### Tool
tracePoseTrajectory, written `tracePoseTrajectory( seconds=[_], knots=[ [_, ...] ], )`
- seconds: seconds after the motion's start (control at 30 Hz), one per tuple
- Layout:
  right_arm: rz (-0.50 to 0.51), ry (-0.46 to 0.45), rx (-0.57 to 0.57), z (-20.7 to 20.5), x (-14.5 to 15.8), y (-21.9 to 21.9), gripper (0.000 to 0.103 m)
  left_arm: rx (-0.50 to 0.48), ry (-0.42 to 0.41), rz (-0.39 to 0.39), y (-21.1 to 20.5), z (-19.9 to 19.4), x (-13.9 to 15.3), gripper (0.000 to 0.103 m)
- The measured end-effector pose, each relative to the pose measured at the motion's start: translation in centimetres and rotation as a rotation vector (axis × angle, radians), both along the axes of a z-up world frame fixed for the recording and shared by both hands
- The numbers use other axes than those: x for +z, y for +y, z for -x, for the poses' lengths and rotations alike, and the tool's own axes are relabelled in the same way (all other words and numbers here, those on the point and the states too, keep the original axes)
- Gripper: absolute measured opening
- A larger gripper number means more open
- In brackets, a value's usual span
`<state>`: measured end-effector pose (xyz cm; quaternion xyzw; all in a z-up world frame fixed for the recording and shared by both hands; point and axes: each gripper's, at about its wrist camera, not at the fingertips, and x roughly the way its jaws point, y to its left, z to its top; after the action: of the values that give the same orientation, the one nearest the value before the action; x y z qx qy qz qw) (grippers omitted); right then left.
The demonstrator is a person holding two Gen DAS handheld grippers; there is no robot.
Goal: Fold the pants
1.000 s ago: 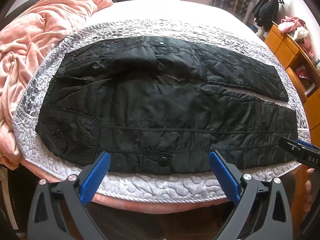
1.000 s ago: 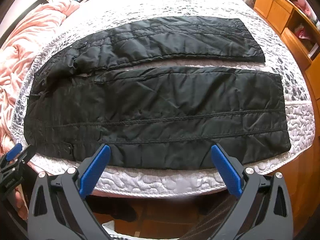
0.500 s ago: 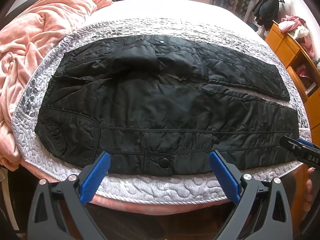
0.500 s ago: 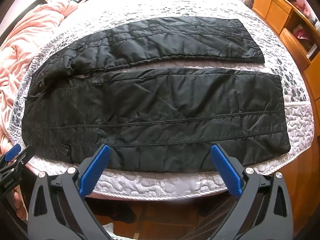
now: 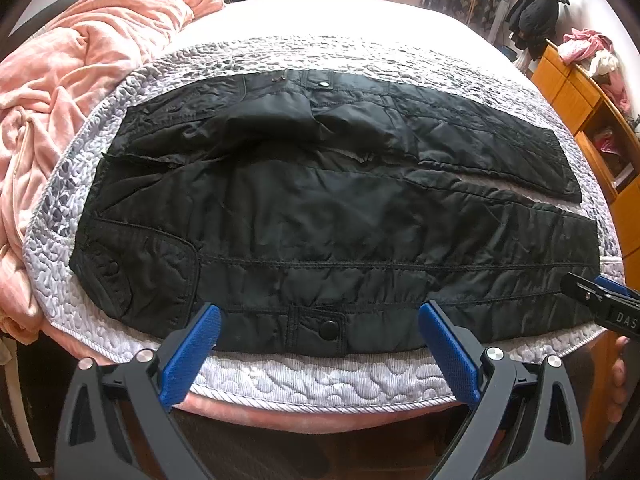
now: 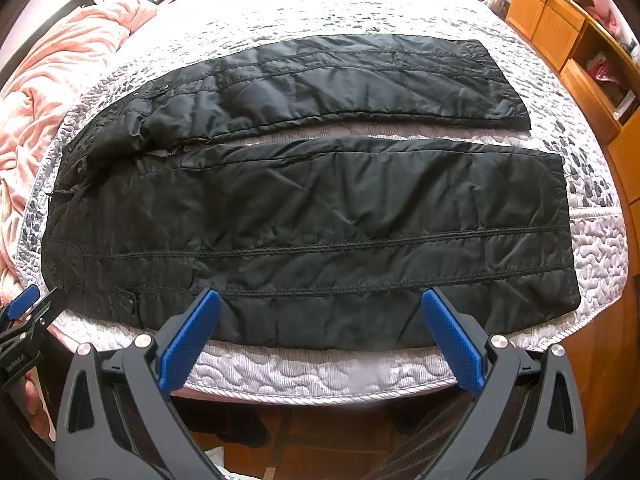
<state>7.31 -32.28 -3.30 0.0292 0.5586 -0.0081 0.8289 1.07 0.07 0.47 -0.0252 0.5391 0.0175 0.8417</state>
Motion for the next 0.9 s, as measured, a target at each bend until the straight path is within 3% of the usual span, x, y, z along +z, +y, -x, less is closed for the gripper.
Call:
tracePoseTrajectory(
  seconds=[0.9],
  knots=[
    [-0.003,0.003,0.01,-0.69,-0.4,0.18,0.1,-0.004,-0.001,-0.005,0.06,-0.9,0.15,0.099]
  ],
)
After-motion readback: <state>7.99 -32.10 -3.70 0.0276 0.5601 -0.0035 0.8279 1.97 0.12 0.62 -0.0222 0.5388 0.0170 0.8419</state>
